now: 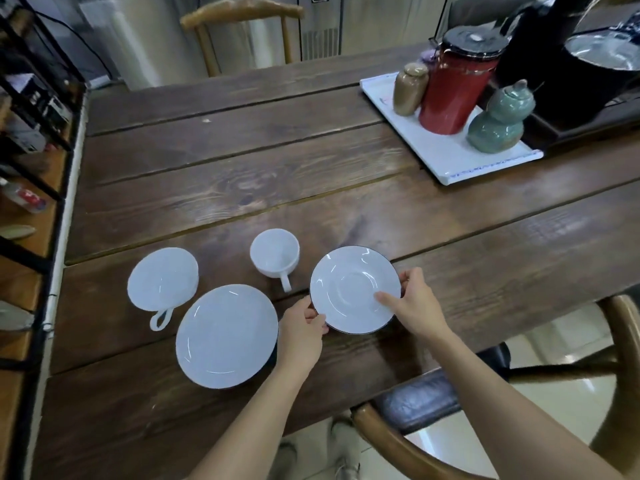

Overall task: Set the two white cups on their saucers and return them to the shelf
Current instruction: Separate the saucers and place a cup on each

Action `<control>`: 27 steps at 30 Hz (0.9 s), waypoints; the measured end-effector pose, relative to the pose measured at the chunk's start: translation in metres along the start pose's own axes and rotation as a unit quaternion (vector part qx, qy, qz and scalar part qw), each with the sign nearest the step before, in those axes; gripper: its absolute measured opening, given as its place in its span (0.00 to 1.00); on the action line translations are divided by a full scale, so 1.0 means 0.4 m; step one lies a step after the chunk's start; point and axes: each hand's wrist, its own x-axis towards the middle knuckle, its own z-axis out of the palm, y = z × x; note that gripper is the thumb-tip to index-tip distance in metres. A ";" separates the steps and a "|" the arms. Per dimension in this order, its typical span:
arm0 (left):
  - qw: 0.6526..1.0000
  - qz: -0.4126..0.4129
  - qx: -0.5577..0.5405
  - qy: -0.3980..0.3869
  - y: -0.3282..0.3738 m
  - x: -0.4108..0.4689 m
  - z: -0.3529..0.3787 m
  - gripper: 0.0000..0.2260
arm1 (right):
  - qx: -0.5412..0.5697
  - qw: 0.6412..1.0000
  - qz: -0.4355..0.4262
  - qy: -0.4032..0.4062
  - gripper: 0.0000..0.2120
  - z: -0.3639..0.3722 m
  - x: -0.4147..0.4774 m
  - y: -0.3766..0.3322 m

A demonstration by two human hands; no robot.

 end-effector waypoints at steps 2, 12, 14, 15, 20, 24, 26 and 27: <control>1.000 -0.013 0.002 0.005 -0.006 0.007 0.011 0.17 | -0.045 0.999 -0.001 -0.009 0.19 0.001 0.012 0.004; 0.986 -0.049 0.161 0.000 0.013 0.026 0.009 0.19 | -0.169 0.986 -0.004 0.006 0.22 0.005 0.037 0.015; 0.977 -0.029 0.213 0.007 0.036 0.025 -0.018 0.19 | -0.161 0.986 -0.027 0.039 0.22 0.000 0.043 -0.006; 0.975 -0.009 0.221 0.030 0.052 0.023 -0.038 0.17 | -0.151 0.986 -0.043 0.058 0.21 -0.001 0.048 -0.021; 0.961 0.110 0.185 0.175 0.099 0.041 -0.137 0.11 | -0.152 0.976 -0.145 0.065 0.15 0.039 0.089 -0.113; 0.965 0.101 0.190 0.150 0.059 0.109 -0.194 0.28 | -0.186 0.959 -0.215 -0.021 0.24 0.110 0.114 -0.177; 0.971 0.072 0.205 0.102 0.043 0.136 -0.212 0.37 | -0.214 0.948 -0.227 -0.064 0.30 0.151 0.126 -0.203; 0.973 0.068 0.203 0.085 0.037 0.145 -0.217 0.39 | -0.225 0.943 -0.232 -0.081 0.32 0.168 0.129 -0.213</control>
